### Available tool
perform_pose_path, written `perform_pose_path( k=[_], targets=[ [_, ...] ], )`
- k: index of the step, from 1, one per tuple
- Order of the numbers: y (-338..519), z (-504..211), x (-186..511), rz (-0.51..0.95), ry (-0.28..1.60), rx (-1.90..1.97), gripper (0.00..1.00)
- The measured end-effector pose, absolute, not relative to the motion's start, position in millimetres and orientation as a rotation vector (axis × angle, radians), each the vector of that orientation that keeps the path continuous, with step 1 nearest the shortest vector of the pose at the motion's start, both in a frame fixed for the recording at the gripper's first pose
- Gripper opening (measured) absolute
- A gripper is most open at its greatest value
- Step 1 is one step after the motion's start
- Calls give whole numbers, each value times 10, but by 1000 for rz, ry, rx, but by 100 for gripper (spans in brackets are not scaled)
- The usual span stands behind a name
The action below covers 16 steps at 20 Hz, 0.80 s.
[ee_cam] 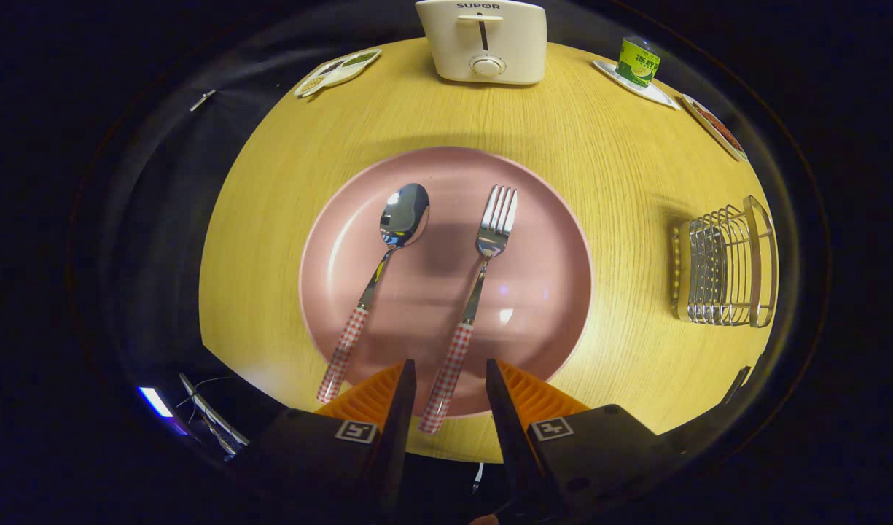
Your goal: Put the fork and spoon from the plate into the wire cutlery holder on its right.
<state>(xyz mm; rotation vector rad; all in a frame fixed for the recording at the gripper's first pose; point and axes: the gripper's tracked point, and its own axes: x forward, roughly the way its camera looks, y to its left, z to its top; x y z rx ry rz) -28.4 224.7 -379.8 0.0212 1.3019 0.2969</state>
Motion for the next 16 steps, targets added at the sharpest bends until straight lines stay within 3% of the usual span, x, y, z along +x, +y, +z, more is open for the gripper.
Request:
perform_pose_path(
  k=[1,4,6,11,16],
  targets=[
    [2255,-3823,-280,298,1309,35,55],
    [2182,-3811,-252,290,1307,65,17],
    [2150,-3746,-218,324,1278,83,12],
    [2042,-3300,-228,425,1200,139,12],
    [1365,-2669,-279,502,1141,34,12]
  ],
)
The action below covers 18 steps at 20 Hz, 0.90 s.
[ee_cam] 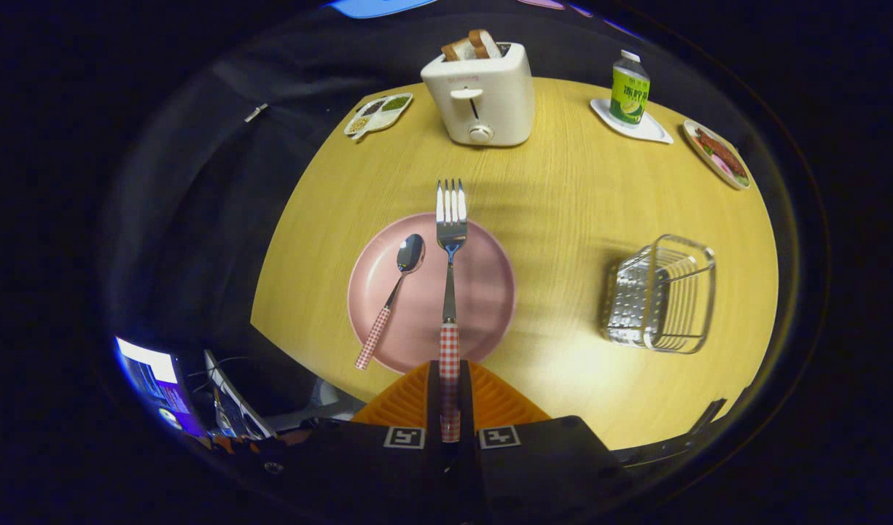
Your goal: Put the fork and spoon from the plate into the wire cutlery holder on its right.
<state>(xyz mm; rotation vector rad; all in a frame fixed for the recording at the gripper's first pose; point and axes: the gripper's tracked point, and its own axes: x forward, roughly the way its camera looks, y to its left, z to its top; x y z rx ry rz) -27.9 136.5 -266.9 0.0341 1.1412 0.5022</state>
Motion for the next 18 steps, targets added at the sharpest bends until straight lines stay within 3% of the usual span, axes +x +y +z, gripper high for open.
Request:
perform_pose_path(
  k=[3,8,18],
  targets=[
    [685,-2397,-200,477,1144,-90,12],
    [-98,-2322,-300,434,1302,-129,12],
    [-522,-2621,-276,424,1742,-354,12]
  ],
)
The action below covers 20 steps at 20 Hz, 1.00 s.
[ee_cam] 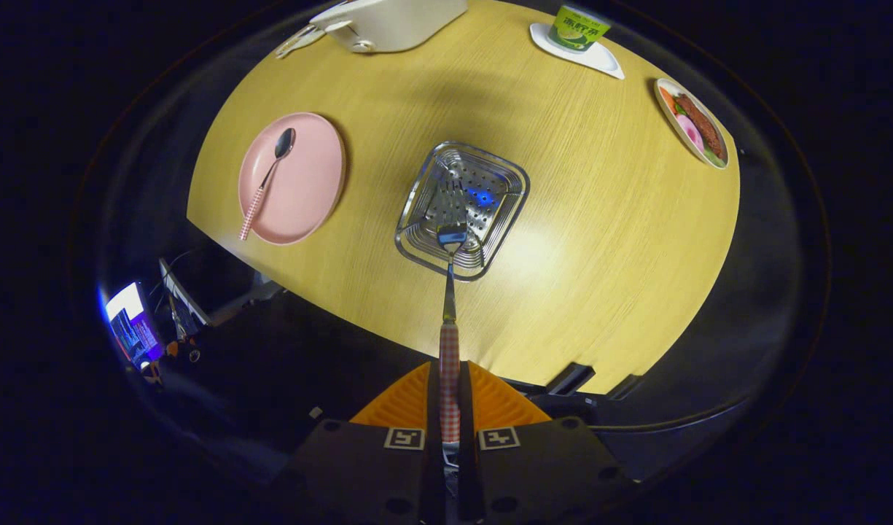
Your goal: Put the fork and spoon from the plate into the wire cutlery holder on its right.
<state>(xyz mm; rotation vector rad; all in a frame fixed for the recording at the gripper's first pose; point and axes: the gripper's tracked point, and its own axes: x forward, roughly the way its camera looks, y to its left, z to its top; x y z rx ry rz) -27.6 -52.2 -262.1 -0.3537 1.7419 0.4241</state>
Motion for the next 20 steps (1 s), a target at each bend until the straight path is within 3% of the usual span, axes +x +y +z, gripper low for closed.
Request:
perform_pose_path(
  k=[5,9,12,13,14,15,20],
  targets=[
    [-466,-2766,-121,392,1883,-437,15],
    [-344,-2825,15,403,1849,-414,17],
    [-333,-2797,79,418,1773,-385,22],
    [-316,-2761,106,425,1741,-354,27],
    [-321,-2719,134,427,1704,-328,38],
    [-324,-2658,161,428,1662,-292,41],
    [-232,-2189,319,410,1403,-101,42]
  ],
)
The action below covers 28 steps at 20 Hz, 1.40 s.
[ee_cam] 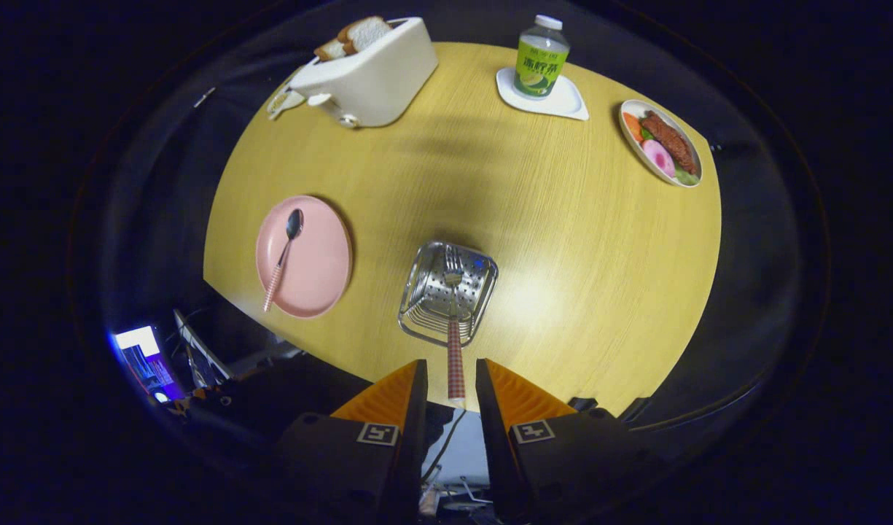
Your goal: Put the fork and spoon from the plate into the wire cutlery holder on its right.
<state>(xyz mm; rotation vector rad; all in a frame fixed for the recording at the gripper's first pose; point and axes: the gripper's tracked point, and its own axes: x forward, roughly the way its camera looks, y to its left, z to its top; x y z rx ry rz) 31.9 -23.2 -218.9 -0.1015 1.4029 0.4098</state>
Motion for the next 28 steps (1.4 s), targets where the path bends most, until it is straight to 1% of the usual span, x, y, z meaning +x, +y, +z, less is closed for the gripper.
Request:
perform_pose_path(
  k=[2,3,4,6,9,13,18,23,28],
  targets=[
    [-46,-1955,303,436,1308,-44,42],
    [93,-1870,260,457,1272,-20,44],
    [248,-1805,205,481,1246,1,46],
    [646,-1753,67,534,1216,47,47],
    [1291,-1872,-146,610,1218,107,46],
    [2141,-2253,-365,663,1299,236,46],
    [2716,-2864,-342,567,1398,337,47],
    [2849,-3365,-234,468,1436,262,47],
    [2889,-3664,-223,412,1460,234,47]
  ],
)
